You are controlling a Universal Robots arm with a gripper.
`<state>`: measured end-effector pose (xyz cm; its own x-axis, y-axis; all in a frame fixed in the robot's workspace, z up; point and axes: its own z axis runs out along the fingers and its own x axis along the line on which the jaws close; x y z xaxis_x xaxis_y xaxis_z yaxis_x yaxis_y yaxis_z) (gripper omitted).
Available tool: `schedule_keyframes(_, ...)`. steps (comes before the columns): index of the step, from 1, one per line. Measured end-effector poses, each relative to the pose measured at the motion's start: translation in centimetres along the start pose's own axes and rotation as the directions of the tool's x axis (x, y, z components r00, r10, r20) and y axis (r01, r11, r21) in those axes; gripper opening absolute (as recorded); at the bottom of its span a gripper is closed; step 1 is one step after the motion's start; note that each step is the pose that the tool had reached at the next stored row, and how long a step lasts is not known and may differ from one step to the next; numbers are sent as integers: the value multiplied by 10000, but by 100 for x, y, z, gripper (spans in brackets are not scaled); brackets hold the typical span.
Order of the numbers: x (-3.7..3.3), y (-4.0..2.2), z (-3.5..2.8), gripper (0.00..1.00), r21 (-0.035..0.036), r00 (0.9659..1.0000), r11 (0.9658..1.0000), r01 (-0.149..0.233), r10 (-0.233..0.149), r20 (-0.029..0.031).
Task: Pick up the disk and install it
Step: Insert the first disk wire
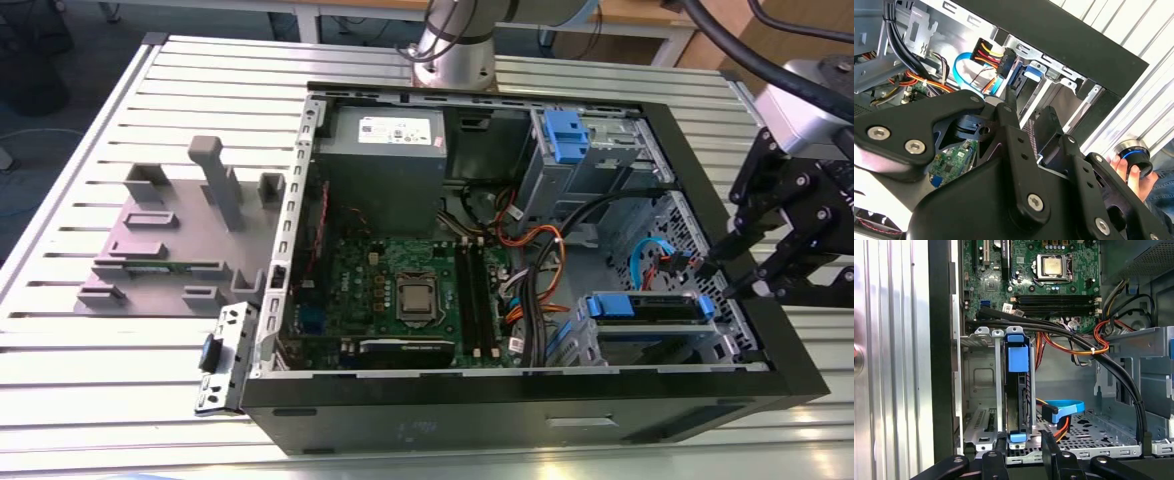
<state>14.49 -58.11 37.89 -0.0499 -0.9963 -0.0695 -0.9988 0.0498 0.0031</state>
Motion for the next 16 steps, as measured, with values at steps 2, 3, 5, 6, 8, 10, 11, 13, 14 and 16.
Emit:
schedule_keyframes(2, 0, -4, 0, 42, 0, 10000, 10000, -1, 1, -1)
schedule_keyframes(3, 0, -6, 0, 42, 0, 10000, 10000, 0, 0, 0)
schedule_keyframes(5, -1, -10, 0, 42, 0, 10000, 10000, 0, 0, 0)
schedule_keyframes(6, -1, -13, 0, 42, 0, 10000, 10000, 0, 0, 0)
schedule_keyframes(8, -1, -17, 0, 42, 0, 10000, 10000, 0, 0, 0)
schedule_keyframes(10, -2, -22, 0, 42, 0, 10000, 10000, 0, 0, -1)
schedule_keyframes(11, -2, -25, 0, 42, 0, 10000, 10000, 0, 0, -1)
schedule_keyframes(13, -3, -31, 0, 42, 0, 10000, 10000, 0, 0, 0)
schedule_keyframes(14, -4, -35, 0, 42, 0, 10000, 10000, 0, 0, -1)
schedule_keyframes(16, -6, -43, 0, 42, 0, 10000, 10000, 0, 0, -1)
